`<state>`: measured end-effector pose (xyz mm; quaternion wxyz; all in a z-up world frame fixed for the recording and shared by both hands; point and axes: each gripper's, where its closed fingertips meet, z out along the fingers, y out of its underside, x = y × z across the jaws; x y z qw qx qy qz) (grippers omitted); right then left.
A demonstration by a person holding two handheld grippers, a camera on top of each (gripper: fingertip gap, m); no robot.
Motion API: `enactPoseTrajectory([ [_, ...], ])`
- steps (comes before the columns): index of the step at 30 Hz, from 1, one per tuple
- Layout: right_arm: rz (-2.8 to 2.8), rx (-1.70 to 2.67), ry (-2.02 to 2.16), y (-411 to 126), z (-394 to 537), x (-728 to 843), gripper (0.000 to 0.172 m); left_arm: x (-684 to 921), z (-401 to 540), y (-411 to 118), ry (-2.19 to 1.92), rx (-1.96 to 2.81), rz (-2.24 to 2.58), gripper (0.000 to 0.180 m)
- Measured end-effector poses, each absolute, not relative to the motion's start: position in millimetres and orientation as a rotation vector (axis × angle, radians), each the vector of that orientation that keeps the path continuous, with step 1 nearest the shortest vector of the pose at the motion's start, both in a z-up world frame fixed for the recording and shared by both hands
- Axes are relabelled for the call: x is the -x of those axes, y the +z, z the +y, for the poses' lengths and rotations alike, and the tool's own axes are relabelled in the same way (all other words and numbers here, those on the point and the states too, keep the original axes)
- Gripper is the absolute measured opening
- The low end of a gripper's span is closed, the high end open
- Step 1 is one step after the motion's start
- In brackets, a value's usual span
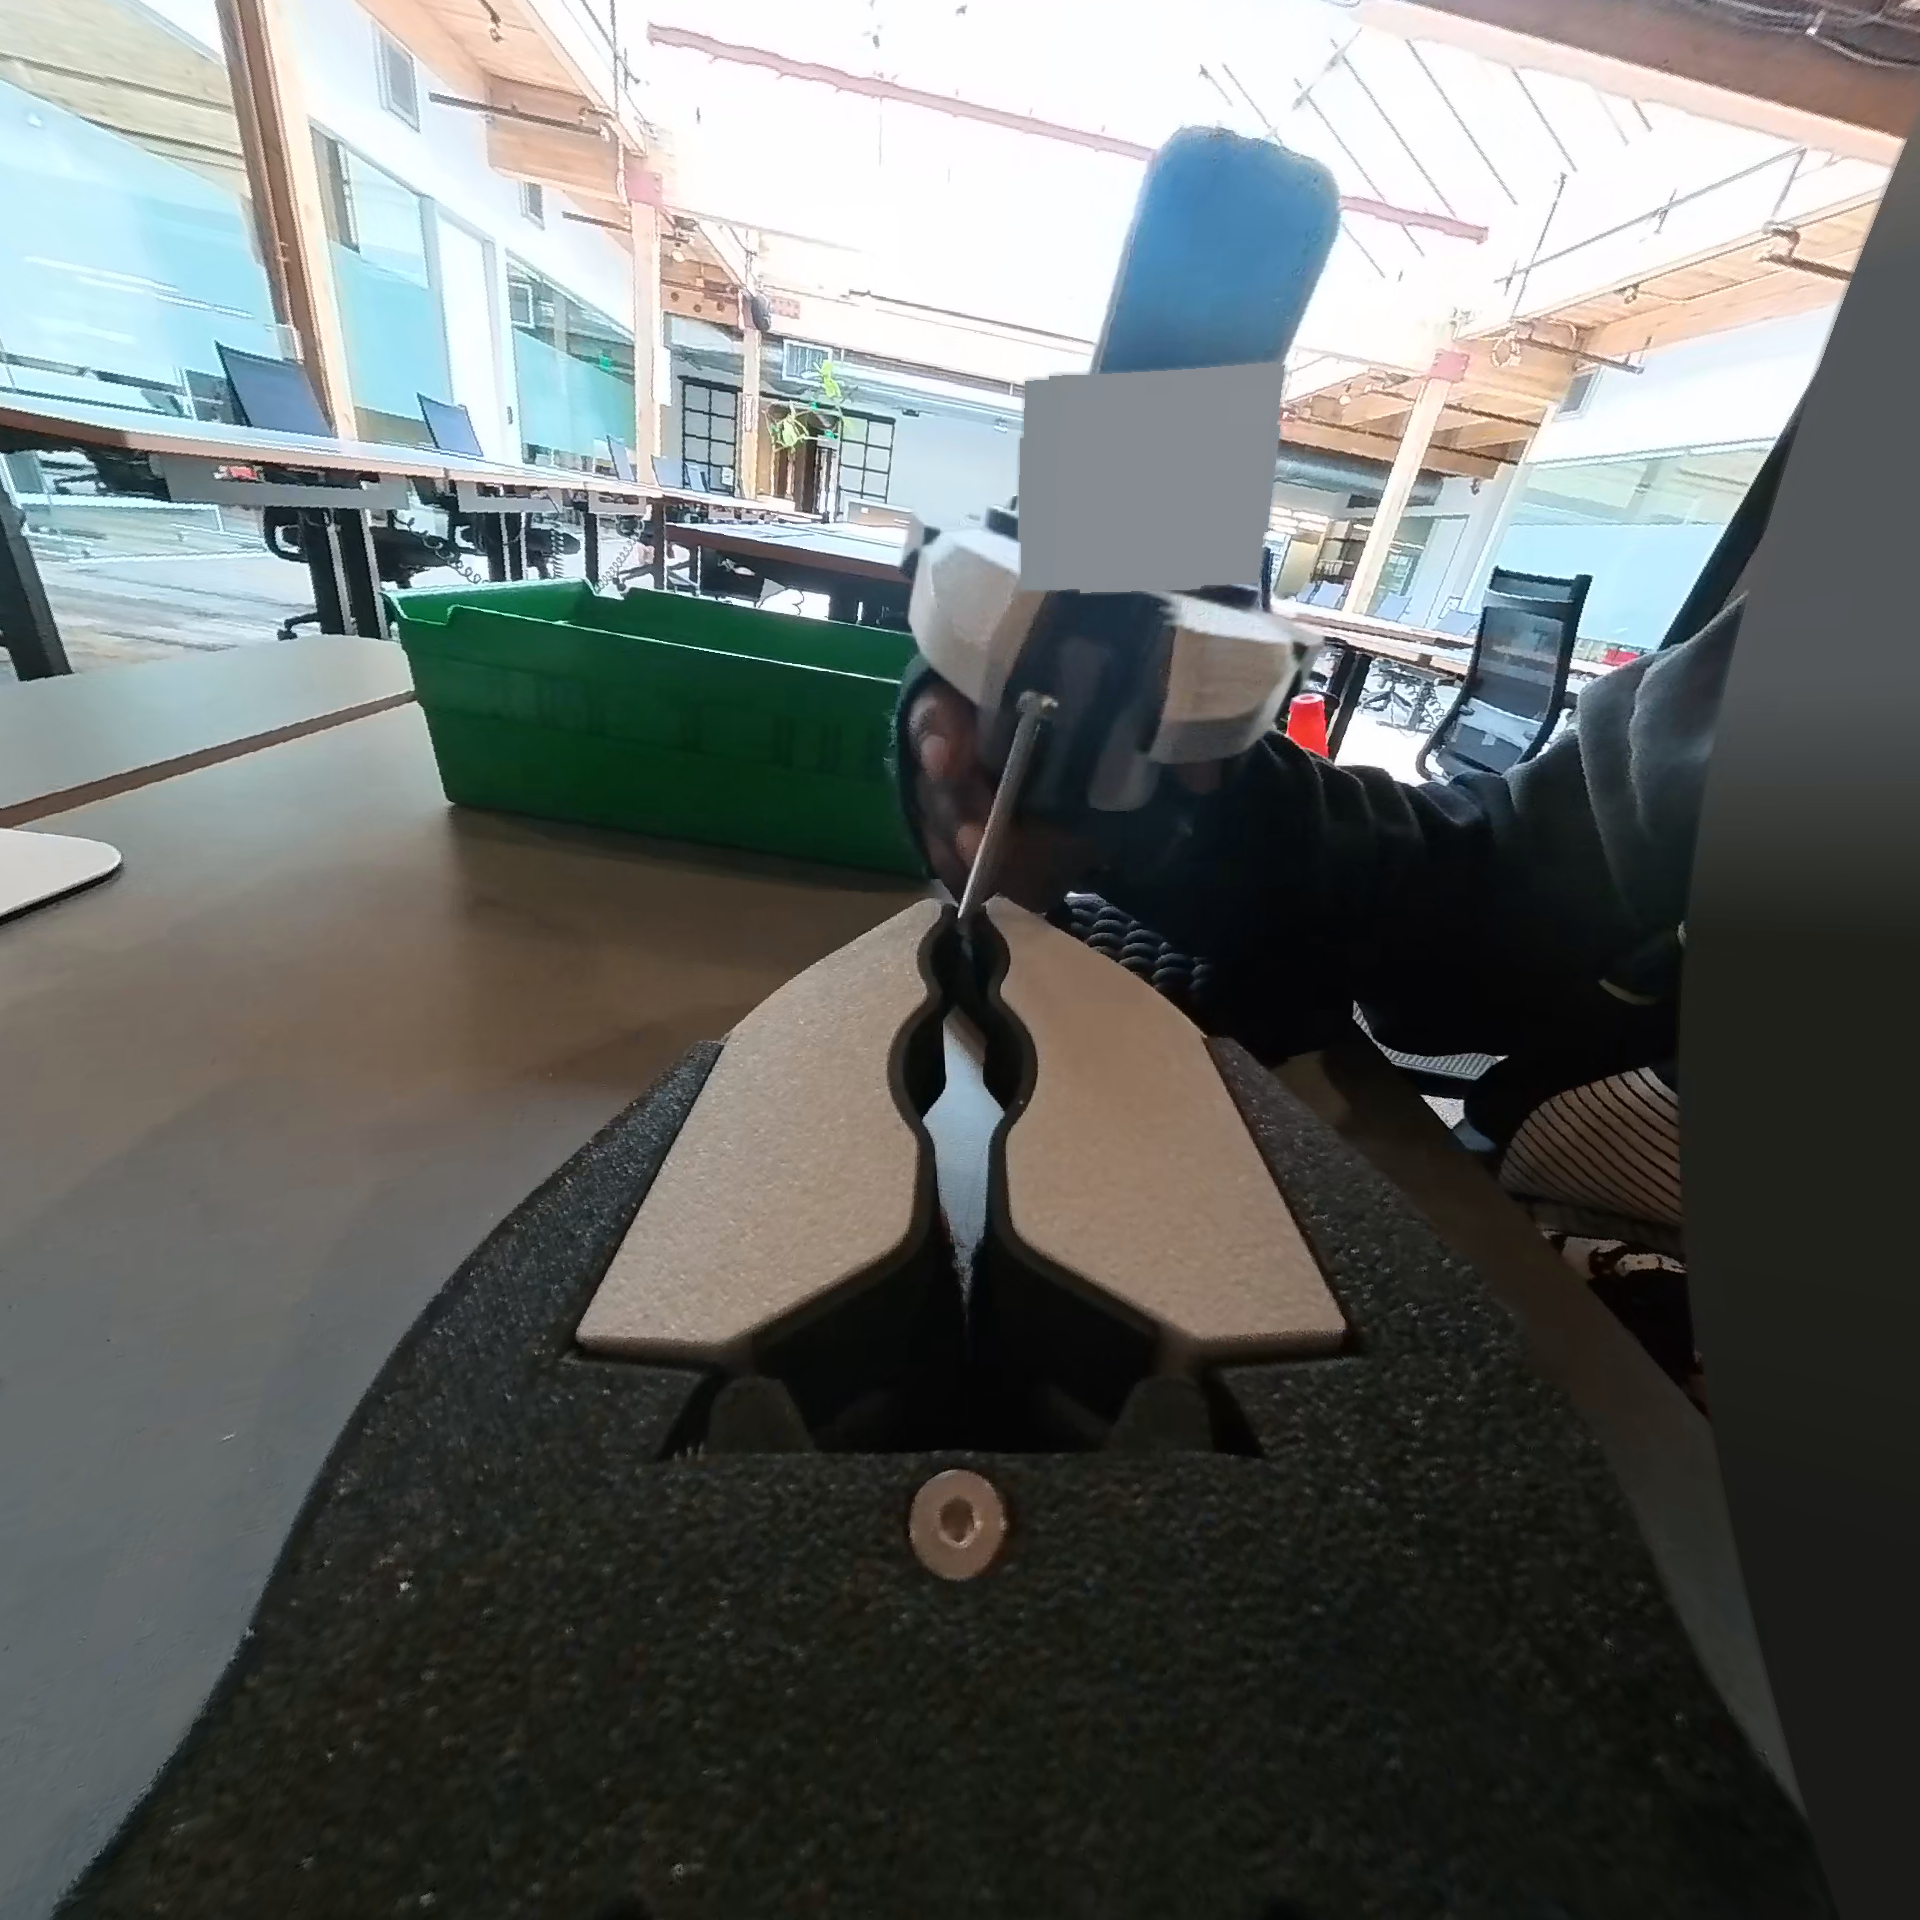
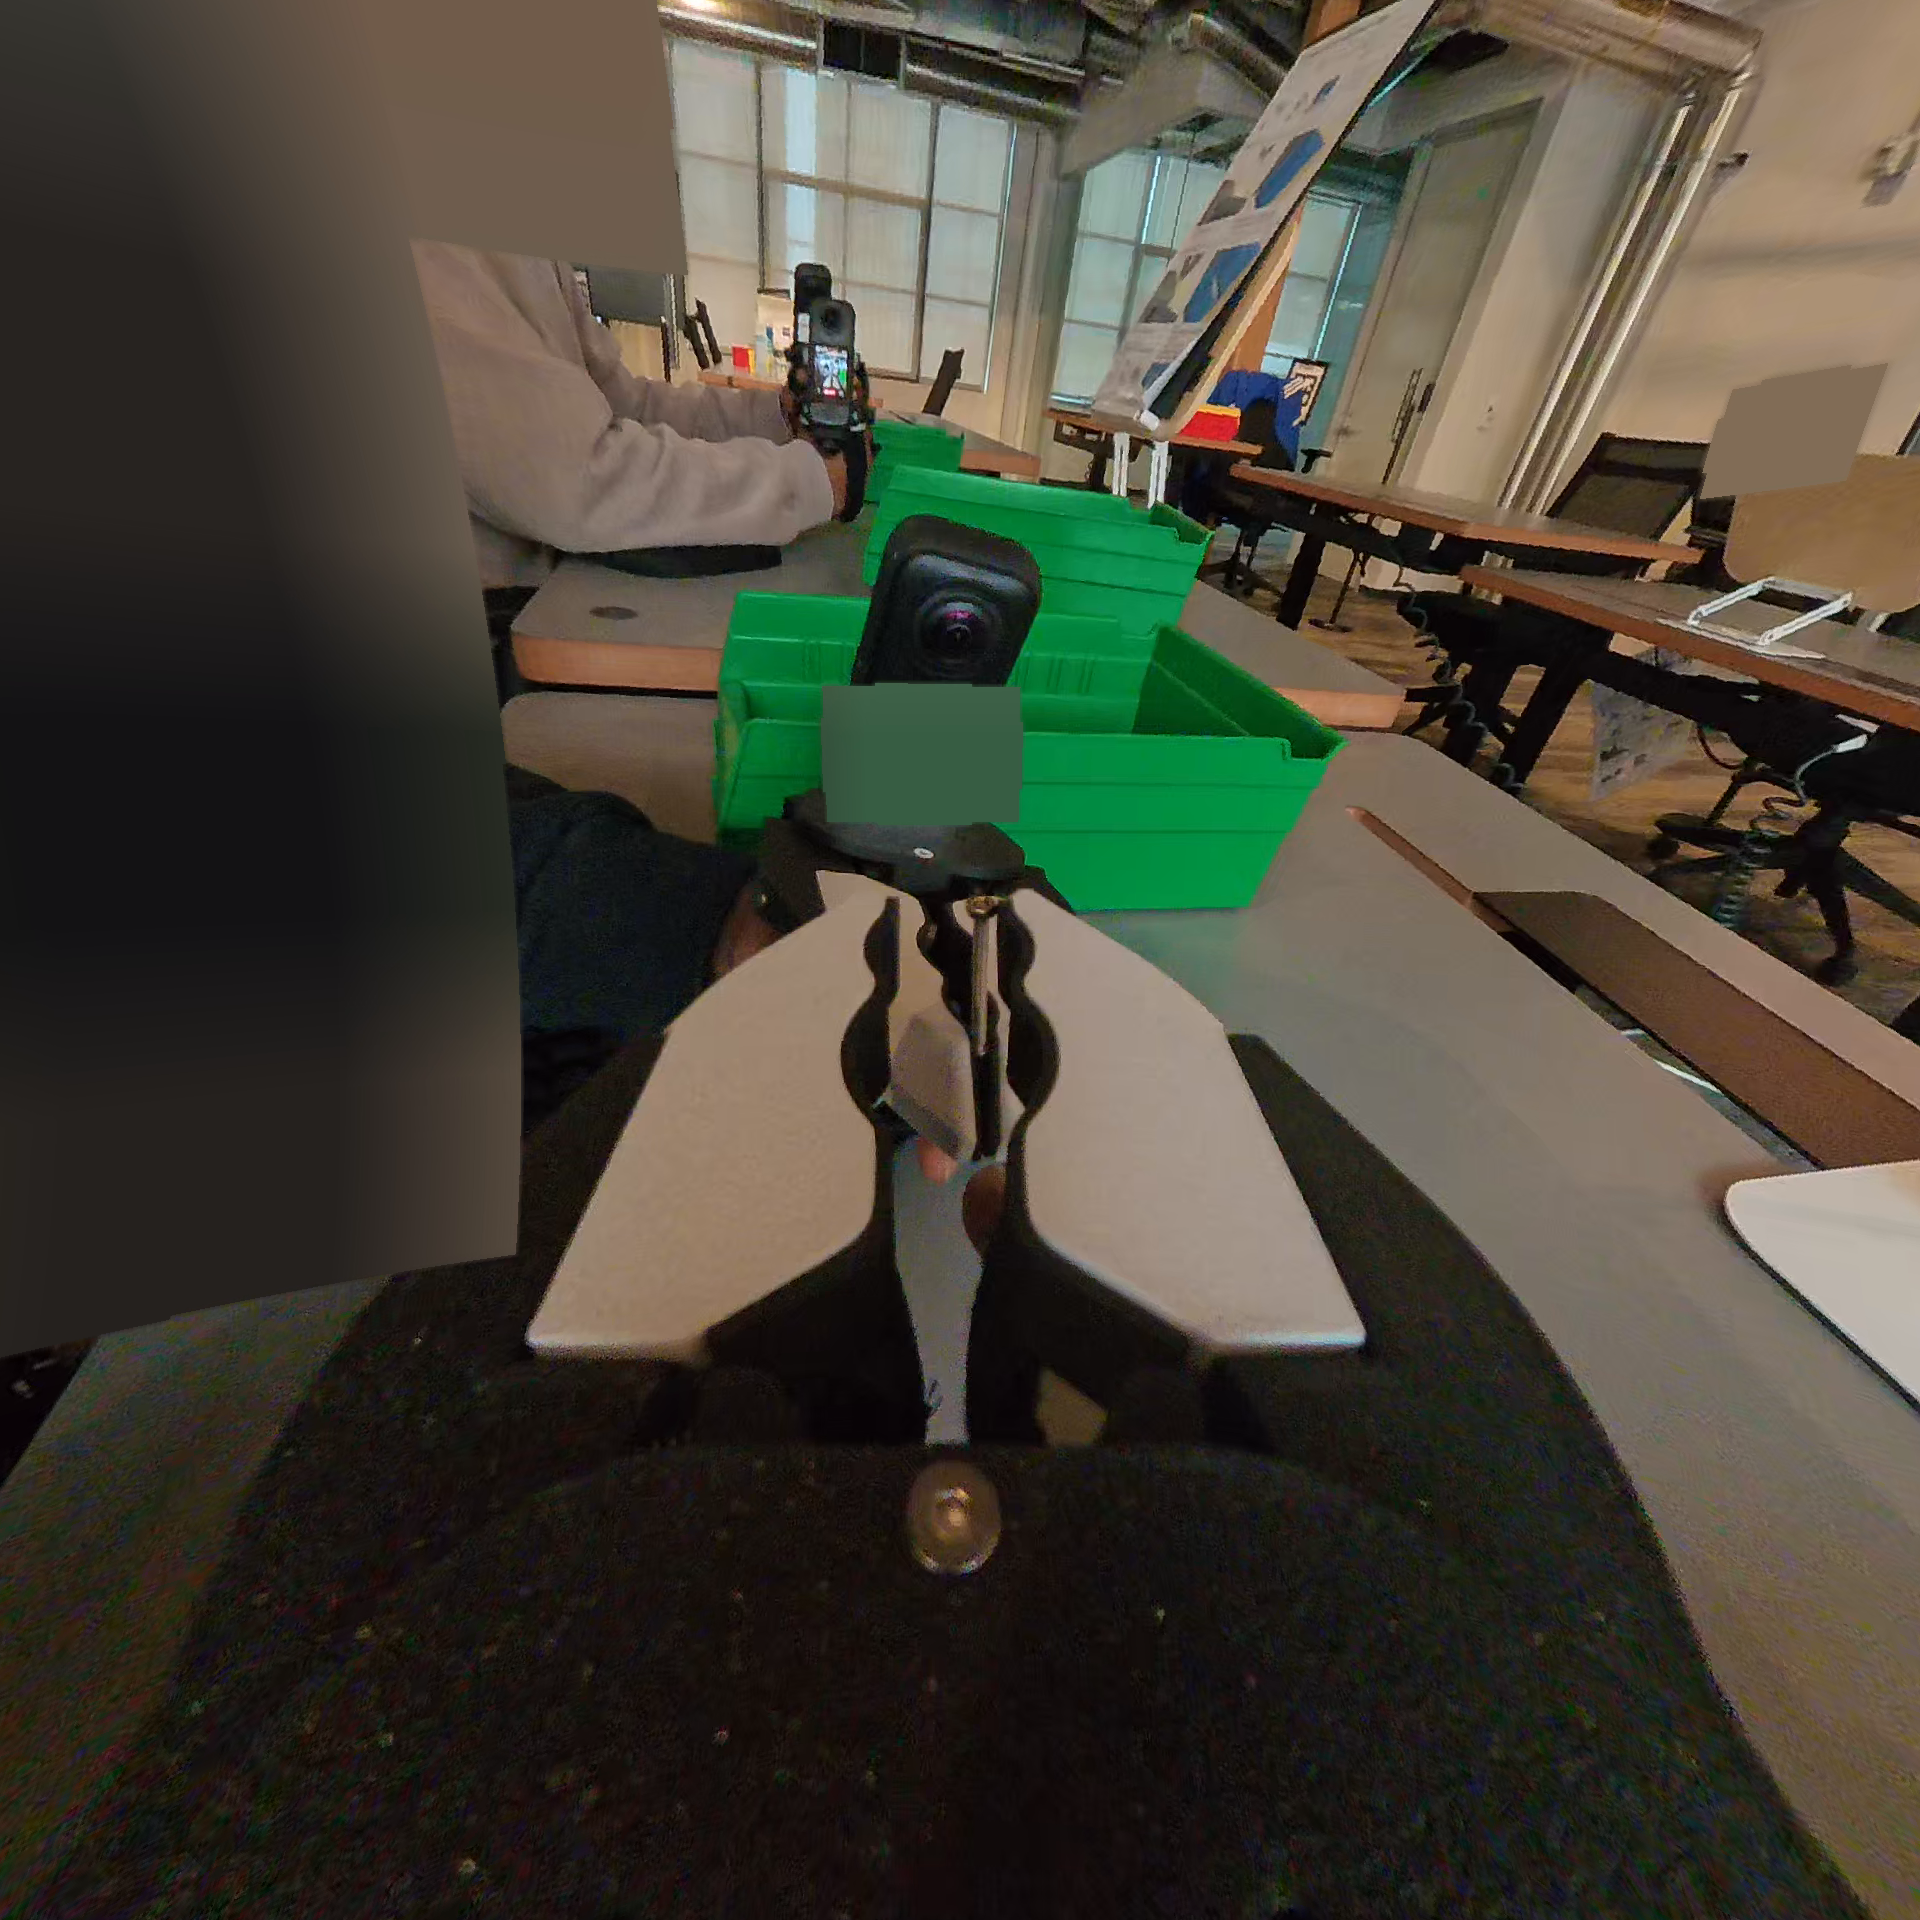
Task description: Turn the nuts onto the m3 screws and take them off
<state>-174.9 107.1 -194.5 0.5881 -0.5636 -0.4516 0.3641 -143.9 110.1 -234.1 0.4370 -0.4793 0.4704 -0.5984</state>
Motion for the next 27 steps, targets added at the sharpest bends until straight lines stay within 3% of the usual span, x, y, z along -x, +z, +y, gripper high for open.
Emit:
enactPoseTrajectory([
  [20,-1.058,1.339,0.758,-195.2,109.9,167.2,0.009,145.6,120.2,-233.9,-1.473,1.230,1.111,0.001],
  [27,-1.979,1.260,0.366,-184.4,96.2,160.0,0.015,140.9,101.6,-241.5,-1.497,1.223,1.253,0.001],
])
